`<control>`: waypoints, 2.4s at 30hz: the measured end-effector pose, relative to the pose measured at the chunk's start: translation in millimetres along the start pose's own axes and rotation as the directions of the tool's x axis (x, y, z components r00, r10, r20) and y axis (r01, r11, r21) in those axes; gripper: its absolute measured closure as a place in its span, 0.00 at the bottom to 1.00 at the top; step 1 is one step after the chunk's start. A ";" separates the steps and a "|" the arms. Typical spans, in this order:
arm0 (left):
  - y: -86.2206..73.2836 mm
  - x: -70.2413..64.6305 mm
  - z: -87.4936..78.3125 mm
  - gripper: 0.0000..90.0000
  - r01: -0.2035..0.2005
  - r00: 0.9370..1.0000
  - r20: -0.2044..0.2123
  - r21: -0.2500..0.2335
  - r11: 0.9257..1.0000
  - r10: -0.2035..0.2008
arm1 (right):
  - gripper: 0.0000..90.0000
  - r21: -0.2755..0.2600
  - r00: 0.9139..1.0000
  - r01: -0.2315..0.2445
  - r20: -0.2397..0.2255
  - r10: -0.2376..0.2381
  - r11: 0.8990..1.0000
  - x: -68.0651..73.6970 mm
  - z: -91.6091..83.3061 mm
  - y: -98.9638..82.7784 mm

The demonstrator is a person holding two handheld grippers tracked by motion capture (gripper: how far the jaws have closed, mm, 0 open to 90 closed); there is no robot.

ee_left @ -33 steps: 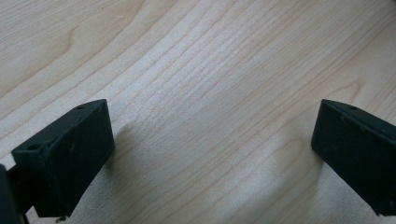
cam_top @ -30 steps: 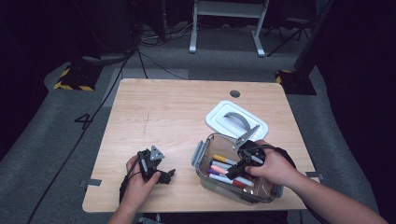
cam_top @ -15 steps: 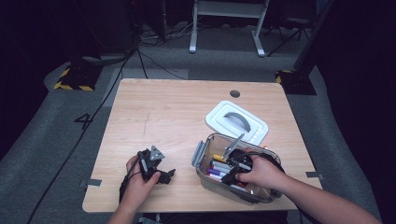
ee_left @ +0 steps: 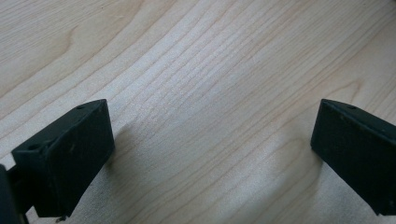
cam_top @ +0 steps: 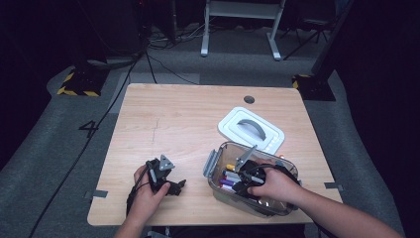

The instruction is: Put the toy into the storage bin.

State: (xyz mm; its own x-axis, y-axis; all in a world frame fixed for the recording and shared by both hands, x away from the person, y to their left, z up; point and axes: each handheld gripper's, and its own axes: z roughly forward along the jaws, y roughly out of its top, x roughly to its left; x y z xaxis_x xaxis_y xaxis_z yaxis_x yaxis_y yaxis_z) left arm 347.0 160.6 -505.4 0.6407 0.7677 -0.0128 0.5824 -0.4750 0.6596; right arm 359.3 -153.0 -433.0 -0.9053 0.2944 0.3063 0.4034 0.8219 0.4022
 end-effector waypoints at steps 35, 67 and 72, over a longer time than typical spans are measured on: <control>0.0 0.6 0.4 0.00 0.001 1.000 0.006 -0.004 1.000 -0.001 | 0.60 -0.397 0.855 -0.248 0.339 0.392 0.884 -96.4 -138.7 -87.6; -1.2 -0.1 -0.4 0.00 0.016 1.000 -0.009 -0.007 1.000 -0.016 | 0.85 -0.226 0.788 -0.356 0.450 0.421 0.907 -124.3 -73.5 -155.0; -1.2 -0.1 -0.4 0.00 0.017 1.000 -0.009 -0.007 1.000 -0.017 | 0.85 -0.254 0.777 -0.352 0.457 0.433 0.901 -123.2 -73.0 -158.3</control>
State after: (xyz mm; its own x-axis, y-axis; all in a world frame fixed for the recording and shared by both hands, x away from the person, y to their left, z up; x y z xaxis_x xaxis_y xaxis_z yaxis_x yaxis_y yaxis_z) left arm 346.1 161.2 -505.9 0.6258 0.7798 -0.0171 0.5899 -0.4588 0.6645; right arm 416.7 -354.9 -471.5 -0.5897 0.8074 0.0184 0.7162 0.5123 0.4739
